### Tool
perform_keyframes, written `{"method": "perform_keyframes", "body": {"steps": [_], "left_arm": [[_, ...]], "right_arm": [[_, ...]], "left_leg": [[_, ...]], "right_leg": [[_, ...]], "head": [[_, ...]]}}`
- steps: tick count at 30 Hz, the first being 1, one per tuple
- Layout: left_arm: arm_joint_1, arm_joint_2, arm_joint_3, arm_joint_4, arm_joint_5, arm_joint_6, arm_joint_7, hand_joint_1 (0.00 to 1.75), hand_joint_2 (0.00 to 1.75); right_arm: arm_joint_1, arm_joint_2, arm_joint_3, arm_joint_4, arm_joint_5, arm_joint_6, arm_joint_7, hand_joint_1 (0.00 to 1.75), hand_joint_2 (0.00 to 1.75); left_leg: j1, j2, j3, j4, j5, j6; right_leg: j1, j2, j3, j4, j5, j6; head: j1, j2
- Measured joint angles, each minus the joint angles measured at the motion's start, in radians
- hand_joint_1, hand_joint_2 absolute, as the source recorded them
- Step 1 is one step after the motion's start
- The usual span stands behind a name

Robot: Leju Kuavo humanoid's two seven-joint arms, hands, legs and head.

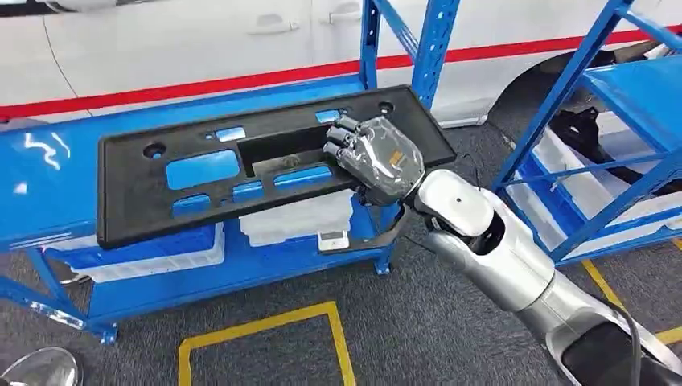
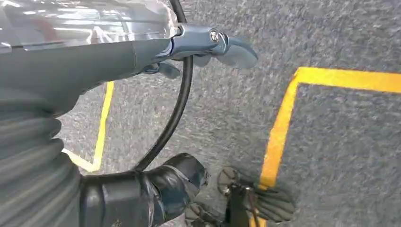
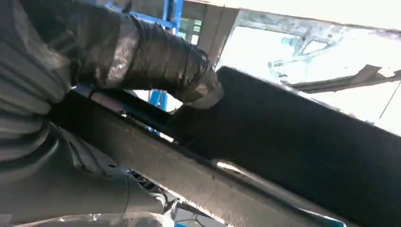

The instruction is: Take the parts from the cabinet and place them on the table.

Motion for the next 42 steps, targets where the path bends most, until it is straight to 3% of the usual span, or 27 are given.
{"method": "perform_keyframes", "body": {"steps": [2,3,4,5,7,8,9,10,13,14,16,18,19,20,22,23,24,25,28,29,31,33,34,36,38,40,42], "left_arm": [[0.000,-0.002,0.000,0.000,-0.004,0.000,0.003,0.00,1.75],[0.000,-0.001,0.000,0.000,-0.004,0.000,0.003,0.00,1.75],[-0.001,0.000,0.000,0.000,-0.005,0.000,0.003,0.00,1.75],[-0.002,0.002,0.000,0.000,-0.005,0.000,0.003,0.00,1.75],[-0.002,0.003,0.000,0.000,-0.005,0.000,0.003,0.00,1.75],[-0.002,0.004,0.000,0.000,-0.006,0.000,0.003,0.00,1.75],[-0.004,0.005,0.000,0.000,-0.007,0.000,0.003,0.00,1.75],[-0.005,0.006,0.000,0.000,-0.008,0.000,0.003,0.00,1.75],[-0.005,0.006,0.000,0.000,-0.010,0.000,0.003,0.00,1.75],[-0.005,0.005,0.000,0.000,-0.011,0.000,0.003,0.00,1.75],[-0.008,0.005,0.000,0.000,-0.011,0.000,0.003,0.00,1.75],[-0.006,0.005,0.000,0.000,-0.011,0.000,0.003,0.00,1.75],[-0.005,0.005,0.000,0.000,-0.011,0.000,0.002,0.00,1.75],[-0.005,0.006,0.000,0.000,-0.011,0.000,0.002,0.00,1.75],[-0.006,0.005,0.000,0.000,-0.011,0.000,0.002,0.00,1.75],[-0.006,0.004,0.000,0.000,-0.011,0.000,0.002,0.00,1.75],[-0.006,0.003,0.000,0.000,-0.011,-0.001,0.002,0.00,1.75],[-0.006,0.001,0.000,0.000,-0.011,-0.001,0.001,0.00,1.75],[-0.004,0.001,0.000,0.000,-0.011,-0.002,-0.002,0.00,1.75],[-0.001,0.001,0.000,0.000,-0.011,-0.003,-0.003,0.00,1.75],[0.000,0.001,0.000,0.000,-0.015,-0.006,-0.005,0.00,1.75],[0.001,0.000,0.000,0.000,-0.016,-0.006,-0.005,0.00,1.75],[0.000,0.000,0.000,0.000,-0.016,-0.005,-0.005,0.00,1.75],[-0.001,0.002,0.000,0.000,-0.017,-0.005,-0.004,0.00,1.75],[-0.001,0.003,0.000,0.000,-0.017,-0.005,-0.004,0.00,1.75],[-0.004,0.003,0.000,0.000,-0.018,-0.005,-0.004,0.00,1.75],[-0.002,0.003,0.000,0.000,-0.017,-0.004,-0.005,0.00,1.75]], "right_arm": [[0.002,0.000,0.000,0.000,0.000,0.001,0.002,1.75,1.75],[0.005,0.000,0.000,0.000,0.000,0.001,0.001,1.75,1.75],[0.007,0.000,0.000,0.000,0.000,0.001,0.001,1.75,1.75],[0.010,0.000,0.000,0.000,0.000,0.001,0.001,1.75,1.75],[0.012,0.000,0.000,0.000,0.000,0.001,0.001,1.75,1.75],[0.012,0.000,0.000,0.000,0.000,0.001,0.001,1.75,1.75],[0.012,0.000,0.000,-0.001,0.000,0.001,0.001,1.75,1.75],[0.012,0.000,0.000,-0.001,0.000,0.001,0.001,1.75,1.75],[0.013,0.000,0.000,-0.002,-0.003,0.001,0.002,1.75,1.75],[0.015,-0.001,0.000,-0.001,-0.003,0.001,0.002,1.75,1.75],[0.014,-0.001,0.000,-0.002,-0.005,0.001,0.001,1.75,1.75],[0.015,-0.002,0.000,-0.002,-0.005,0.002,0.005,1.75,1.75],[0.015,-0.002,0.000,-0.002,-0.006,0.002,0.005,1.75,1.75],[0.015,-0.003,0.000,-0.002,-0.006,0.002,0.007,1.75,1.75],[0.015,-0.003,0.000,-0.002,-0.006,0.003,0.011,1.75,1.75],[0.013,-0.003,-0.001,-0.002,-0.010,0.003,0.014,1.75,1.75],[0.011,-0.003,-0.003,-0.003,-0.014,0.003,0.015,1.75,1.75],[0.011,-0.003,-0.006,-0.008,-0.016,0.003,0.015,1.75,1.75],[0.006,-0.003,-0.008,-0.011,-0.019,0.003,0.017,1.75,1.75],[0.007,-0.003,-0.008,-0.011,-0.019,0.003,0.017,1.75,1.75],[0.006,-0.003,-0.008,-0.012,-0.021,0.003,0.016,1.75,1.75],[0.007,-0.004,-0.009,-0.013,-0.021,0.005,0.017,1.75,1.75],[0.008,-0.004,-0.010,-0.012,-0.021,0.006,0.017,1.75,1.75],[0.011,-0.004,-0.013,-0.013,-0.024,0.006,0.017,1.75,1.75],[0.012,-0.005,-0.014,-0.013,-0.024,0.006,0.017,1.75,1.75],[0.012,-0.006,-0.019,-0.015,-0.024,0.005,0.017,1.75,1.75],[0.012,-0.006,-0.022,-0.016,-0.024,0.005,0.017,1.75,1.75]], "left_leg": [[0.002,-0.001,-0.043,0.144,-0.118,-0.006],[0.002,-0.001,-0.057,0.219,-0.148,-0.008],[0.002,-0.001,-0.056,0.265,-0.144,-0.009],[0.002,-0.001,-0.036,0.269,-0.112,-0.008],[0.001,-0.001,0.059,0.168,-0.042,0.001],[-0.001,-0.002,0.128,0.080,-0.042,0.008],[-0.008,-0.003,0.205,-0.021,-0.084,0.016],[-0.007,-0.002,0.233,-0.084,-0.104,0.016],[-0.014,-0.003,0.212,-0.081,-0.073,0.029],[-0.002,0.009,0.204,-0.092,-0.054,0.037],[-0.004,0.009,0.178,-0.093,-0.027,0.055],[-0.005,0.009,0.141,-0.088,-0.001,0.055],[-0.005,0.009,0.121,-0.082,0.010,0.054],[-0.005,0.009,0.101,-0.075,0.020,0.052],[-0.005,0.009,0.063,-0.059,0.036,0.047],[-0.005,0.008,0.047,-0.050,0.043,0.044],[-0.007,0.007,0.036,-0.043,0.049,0.038],[-0.009,0.006,0.033,-0.038,0.055,0.033],[-0.006,0.006,0.031,-0.052,0.087,0.012],[-0.005,0.004,0.024,-0.046,0.079,0.006],[-0.003,0.001,-0.004,0.023,-0.032,-0.003],[-0.001,0.002,-0.031,0.164,-0.140,-0.011],[-0.001,0.002,-0.040,0.232,-0.157,-0.014],[0.000,0.002,-0.005,0.248,-0.097,-0.016],[0.000,0.001,0.099,0.126,-0.037,-0.009],[-0.007,-0.002,0.229,-0.065,-0.100,0.002],[-0.011,-0.006,0.213,-0.069,-0.093,0.011]], "right_leg": [[0.002,0.000,-0.033,0.002,0.024,-0.003],[0.004,0.000,-0.052,0.004,0.037,-0.003],[0.006,0.000,-0.071,0.006,0.050,-0.002],[0.007,0.000,-0.089,0.008,0.061,0.000],[0.008,0.000,-0.119,0.013,0.083,0.004],[0.009,0.000,-0.129,0.015,0.093,0.008],[0.013,0.000,-0.136,0.017,0.100,0.013],[0.013,-0.004,-0.138,0.019,0.111,0.019],[0.009,-0.005,-0.134,-0.001,0.146,0.038],[0.006,-0.002,-0.142,0.006,0.132,0.043],[0.005,0.002,-0.174,0.096,0.005,0.047],[0.003,0.002,-0.204,0.249,-0.093,0.054],[0.003,0.002,-0.207,0.302,-0.097,0.056],[0.003,0.002,-0.195,0.319,-0.072,0.057],[0.003,0.002,-0.108,0.238,0.002,0.054],[0.003,0.002,-0.039,0.152,0.010,0.049],[0.008,0.002,0.020,0.059,-0.043,0.042],[0.013,0.004,0.046,0.006,-0.062,0.040],[0.019,0.004,0.027,0.015,-0.036,0.026],[0.005,0.002,0.018,0.002,-0.019,0.016],[0.006,-0.002,-0.007,-0.001,0.007,-0.001],[0.008,-0.001,-0.038,0.001,0.032,-0.001],[0.008,-0.001,-0.059,0.005,0.047,0.000],[0.007,0.000,-0.098,0.011,0.072,0.005],[0.007,0.001,-0.130,0.016,0.094,0.012],[0.012,0.000,-0.147,0.024,0.113,0.024],[0.009,-0.005,-0.145,0.014,0.134,0.035]], "head": [[0.000,0.000],[0.000,0.000],[0.000,0.000],[0.000,0.000],[0.000,0.000],[0.000,0.000],[0.000,0.000],[0.002,0.000],[0.001,0.000],[0.000,0.000],[0.002,0.000],[0.002,0.000],[0.002,0.000],[0.002,0.000],[0.002,0.000],[0.002,0.000],[0.001,0.000],[0.000,0.000],[0.002,0.000],[0.002,0.000],[-0.001,0.000],[-0.001,0.000],[-0.001,0.000],[-0.001,0.000],[-0.001,0.000],[-0.001,0.000],[0.000,0.000]]}}
